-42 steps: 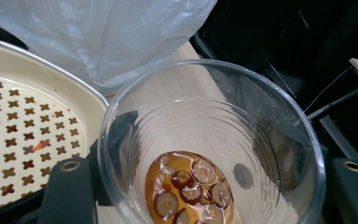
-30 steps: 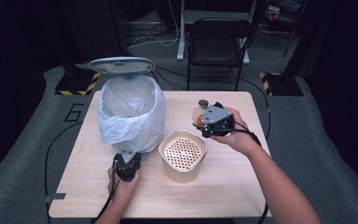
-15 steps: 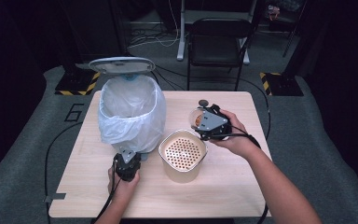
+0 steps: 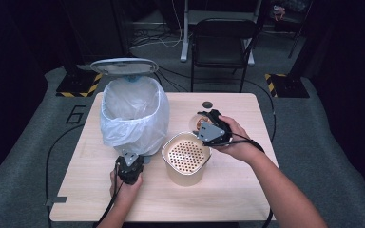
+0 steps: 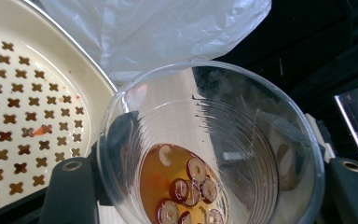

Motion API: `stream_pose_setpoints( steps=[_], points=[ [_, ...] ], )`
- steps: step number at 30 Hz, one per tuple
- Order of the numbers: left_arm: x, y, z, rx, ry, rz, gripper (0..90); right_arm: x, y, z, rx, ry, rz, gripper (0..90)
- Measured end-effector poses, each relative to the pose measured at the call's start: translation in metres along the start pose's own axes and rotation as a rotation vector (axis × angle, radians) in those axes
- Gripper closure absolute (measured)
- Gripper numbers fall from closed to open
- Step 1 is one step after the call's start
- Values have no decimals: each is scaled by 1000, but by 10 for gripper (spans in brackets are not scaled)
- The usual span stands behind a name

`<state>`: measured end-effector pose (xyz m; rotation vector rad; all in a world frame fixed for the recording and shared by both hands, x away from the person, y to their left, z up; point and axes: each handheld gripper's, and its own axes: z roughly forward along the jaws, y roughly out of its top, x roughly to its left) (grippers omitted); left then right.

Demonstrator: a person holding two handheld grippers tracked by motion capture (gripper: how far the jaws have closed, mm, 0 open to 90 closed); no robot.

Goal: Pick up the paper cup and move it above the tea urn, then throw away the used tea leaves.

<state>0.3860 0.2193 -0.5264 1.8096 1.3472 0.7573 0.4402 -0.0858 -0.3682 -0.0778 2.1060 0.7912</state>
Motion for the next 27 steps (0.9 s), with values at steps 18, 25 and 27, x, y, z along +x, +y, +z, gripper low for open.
stream_pose_setpoints(
  steps=[18, 25, 27],
  points=[
    [0, 0, 0, -2, -1, -6, 778, 23, 10, 6, 58, -87, -382, 325],
    [0, 0, 0, -7, 0, -13, 779, 37, 15, 9, 69, -114, -565, 326],
    [0, 0, 0, -6, -1, -12, 779, 40, 16, 10, 72, -127, -612, 326]
  ],
)
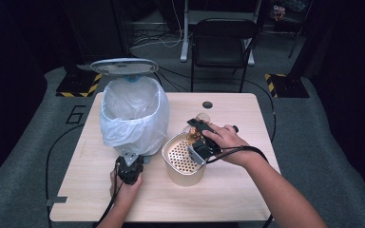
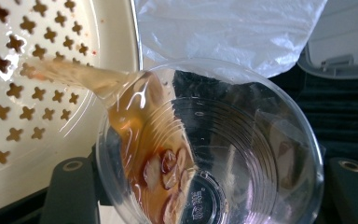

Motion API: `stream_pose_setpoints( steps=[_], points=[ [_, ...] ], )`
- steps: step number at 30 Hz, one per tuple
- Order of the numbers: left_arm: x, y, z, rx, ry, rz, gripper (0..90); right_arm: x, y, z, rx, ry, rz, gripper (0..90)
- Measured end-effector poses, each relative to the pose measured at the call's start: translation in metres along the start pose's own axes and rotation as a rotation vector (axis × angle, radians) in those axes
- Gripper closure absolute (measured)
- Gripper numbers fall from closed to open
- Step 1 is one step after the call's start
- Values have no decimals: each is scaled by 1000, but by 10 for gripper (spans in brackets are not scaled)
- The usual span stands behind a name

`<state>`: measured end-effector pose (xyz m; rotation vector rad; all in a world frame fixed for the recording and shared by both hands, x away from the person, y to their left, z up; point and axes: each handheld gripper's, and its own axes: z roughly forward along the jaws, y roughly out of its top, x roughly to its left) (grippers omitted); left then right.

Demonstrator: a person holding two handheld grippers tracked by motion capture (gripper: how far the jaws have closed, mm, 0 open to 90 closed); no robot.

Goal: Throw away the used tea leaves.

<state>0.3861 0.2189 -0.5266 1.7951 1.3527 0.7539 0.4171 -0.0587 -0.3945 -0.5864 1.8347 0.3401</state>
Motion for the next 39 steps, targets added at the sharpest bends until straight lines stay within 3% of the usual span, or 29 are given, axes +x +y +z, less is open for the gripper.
stream_pose_setpoints(
  steps=[2, 3, 4, 5, 8, 9, 12, 13, 15, 17, 18, 19, 23, 24, 25, 26, 28, 30, 32, 33, 34, 35, 36, 39],
  points=[
    [0, 0, 0, 0, 0, -1, 778, 2, 1, 1, 7, -6, -19, 327],
    [0, 0, 0, 0, 0, 0, 778, 5, 3, 1, 22, -22, -71, 327],
    [0, 0, 0, 0, 0, 0, 778, 5, 3, 1, 22, -22, -71, 327],
    [0, 0, 0, 1, -1, 1, 778, 7, 5, 1, 35, -52, -131, 327],
    [0, 0, 0, 0, -1, 0, 779, 9, 7, 1, 35, -57, -159, 328],
    [0, 0, 0, -1, 0, -2, 779, 12, 8, 1, 43, -87, -218, 329],
    [0, 0, 0, 0, -1, 1, 778, 14, 11, -1, 57, -100, -285, 329],
    [0, 0, 0, -2, 0, -2, 779, 15, 12, -2, 62, -125, -318, 329],
    [0, 0, 0, -1, -2, 0, 778, 16, 13, -2, 62, -120, -328, 329],
    [0, 0, 0, 5, -1, 7, 778, 20, 15, -4, 63, -186, -386, 329],
    [0, 0, 0, -1, 0, 0, 778, 20, 16, -4, 65, -136, -434, 328],
    [0, 0, 0, -2, -2, -2, 778, 22, 17, -4, 63, -140, -457, 328],
    [0, 0, 0, -1, 0, -1, 778, 30, 16, -4, 67, -165, -487, 328],
    [0, 0, 0, -1, 0, -1, 779, 32, 20, -4, 55, -212, -519, 328],
    [0, 0, 0, -1, 0, -1, 778, 32, 20, -4, 55, -212, -519, 328],
    [0, 0, 0, -2, -2, -1, 778, 32, 20, -6, 65, -211, -553, 328],
    [1, 0, -1, 8, 0, 11, 779, 38, 19, -5, 47, -273, -491, 328],
    [1, 0, 0, 8, -2, 10, 779, 35, 19, -7, 74, -258, -548, 327],
    [0, 0, 0, 7, 0, 12, 778, 34, 18, -7, 56, -263, -551, 326],
    [0, 0, 0, 7, 0, 12, 778, 37, 18, -8, 67, -277, -497, 326],
    [1, 0, 0, 7, -1, 11, 778, 37, 18, -8, 67, -277, -497, 326],
    [0, 0, 0, 7, 0, 12, 779, 33, 19, -9, 68, -266, -541, 326],
    [0, 0, 0, 6, 0, 12, 779, 33, 19, -9, 70, -255, -549, 325],
    [0, 0, 0, 7, 0, 12, 779, 32, 19, -8, 68, -258, -529, 324]
  ],
)
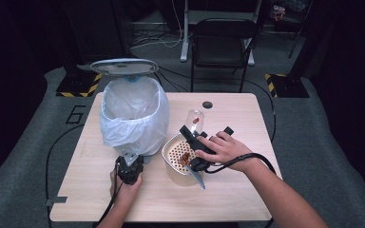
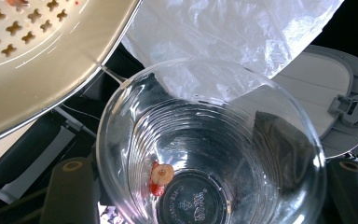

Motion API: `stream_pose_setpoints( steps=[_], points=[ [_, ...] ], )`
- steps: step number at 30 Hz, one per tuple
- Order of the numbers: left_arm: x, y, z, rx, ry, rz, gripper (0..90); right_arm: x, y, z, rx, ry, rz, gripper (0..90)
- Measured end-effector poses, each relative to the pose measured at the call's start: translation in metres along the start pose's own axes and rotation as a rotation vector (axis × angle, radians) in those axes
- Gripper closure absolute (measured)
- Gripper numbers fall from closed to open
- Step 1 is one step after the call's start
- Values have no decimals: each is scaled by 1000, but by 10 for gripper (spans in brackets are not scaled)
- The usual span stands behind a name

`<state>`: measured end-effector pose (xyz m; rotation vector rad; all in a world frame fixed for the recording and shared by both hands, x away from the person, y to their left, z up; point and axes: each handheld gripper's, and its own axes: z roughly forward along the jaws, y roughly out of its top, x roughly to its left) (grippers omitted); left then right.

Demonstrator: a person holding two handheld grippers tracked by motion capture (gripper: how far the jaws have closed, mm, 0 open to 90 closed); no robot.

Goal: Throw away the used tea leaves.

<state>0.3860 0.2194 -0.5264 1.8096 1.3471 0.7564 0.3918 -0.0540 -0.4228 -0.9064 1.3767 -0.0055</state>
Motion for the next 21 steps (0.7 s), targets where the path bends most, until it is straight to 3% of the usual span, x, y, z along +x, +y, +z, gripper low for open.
stream_pose_setpoints(
  steps=[2, 3, 6, 8, 10, 13, 14, 19, 21],
  points=[
    [0, 0, 0, 0, 0, 0, 778, 0, 0, 0, 1, -5, 0, 324],
    [0, 0, 0, 0, 0, 0, 779, -3, -2, 1, -9, 4, -52, 324],
    [0, 0, 0, -2, -1, -6, 778, -5, -3, 2, -13, 3, -60, 323],
    [0, 0, 0, 1, -1, -1, 778, -6, -3, 1, -13, 2, -53, 322],
    [0, 0, 0, -2, 0, -6, 778, -2, -1, 0, -7, -17, 18, 322],
    [0, 0, 0, 2, 0, -1, 778, -3, -2, 0, -9, -11, -6, 322],
    [0, 0, 0, 1, -1, -1, 778, -6, -3, 1, -23, -2, -52, 322],
    [0, 0, 0, 0, 3, 2, 778, -7, -2, 1, -26, -3, -58, 322],
    [0, 0, 0, 0, 0, -1, 778, -3, 0, 0, -12, -19, 6, 322]
  ],
)
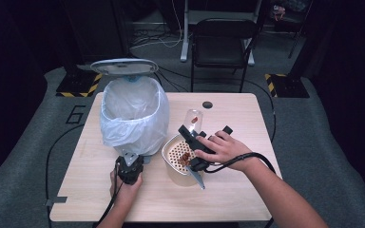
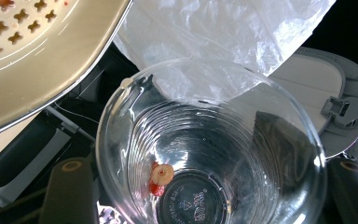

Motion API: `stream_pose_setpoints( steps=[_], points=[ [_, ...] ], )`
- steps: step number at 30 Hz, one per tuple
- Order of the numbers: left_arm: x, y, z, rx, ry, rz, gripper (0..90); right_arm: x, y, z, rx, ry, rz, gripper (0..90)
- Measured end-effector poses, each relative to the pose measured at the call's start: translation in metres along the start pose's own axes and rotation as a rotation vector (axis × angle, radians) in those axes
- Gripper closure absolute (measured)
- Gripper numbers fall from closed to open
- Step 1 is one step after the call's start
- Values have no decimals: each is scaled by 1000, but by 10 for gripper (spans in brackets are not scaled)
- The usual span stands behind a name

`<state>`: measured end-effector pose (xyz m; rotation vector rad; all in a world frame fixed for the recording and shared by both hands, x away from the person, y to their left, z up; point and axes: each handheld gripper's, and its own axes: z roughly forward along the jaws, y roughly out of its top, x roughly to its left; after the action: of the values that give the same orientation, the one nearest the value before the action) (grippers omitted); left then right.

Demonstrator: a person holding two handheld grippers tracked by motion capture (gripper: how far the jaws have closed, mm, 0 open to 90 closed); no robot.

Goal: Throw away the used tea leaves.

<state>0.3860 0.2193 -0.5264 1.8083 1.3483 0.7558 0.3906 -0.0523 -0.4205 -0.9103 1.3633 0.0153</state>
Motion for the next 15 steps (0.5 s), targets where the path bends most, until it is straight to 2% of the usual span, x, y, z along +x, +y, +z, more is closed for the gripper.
stream_pose_setpoints(
  steps=[1, 2, 6, 7, 8, 9, 10, 11, 15],
  points=[
    [0, 0, 0, -1, 4, 3, 778, 0, 0, 0, 0, 0, 0, 322],
    [0, 0, 0, -2, 4, 4, 779, -5, -1, 1, -19, 7, -81, 322],
    [0, 0, 0, 1, 1, 0, 778, -6, 0, 0, -15, 3, -83, 322],
    [0, 0, 0, 0, 3, 3, 779, -4, 1, 1, -16, 3, -53, 321],
    [0, 0, 0, 0, 3, 3, 778, -4, 1, 1, -16, 3, -53, 321],
    [0, 0, 0, 0, 0, 0, 778, -6, 0, 1, -24, 4, -73, 321],
    [0, 0, 0, 0, 3, 3, 779, -4, 1, 0, -13, -4, -22, 321],
    [0, 0, 0, -2, 4, 3, 778, -7, 0, 1, -29, 3, -66, 321],
    [0, 0, 0, -2, 4, 2, 778, -9, -1, 0, -23, 1, -76, 321]
  ],
)
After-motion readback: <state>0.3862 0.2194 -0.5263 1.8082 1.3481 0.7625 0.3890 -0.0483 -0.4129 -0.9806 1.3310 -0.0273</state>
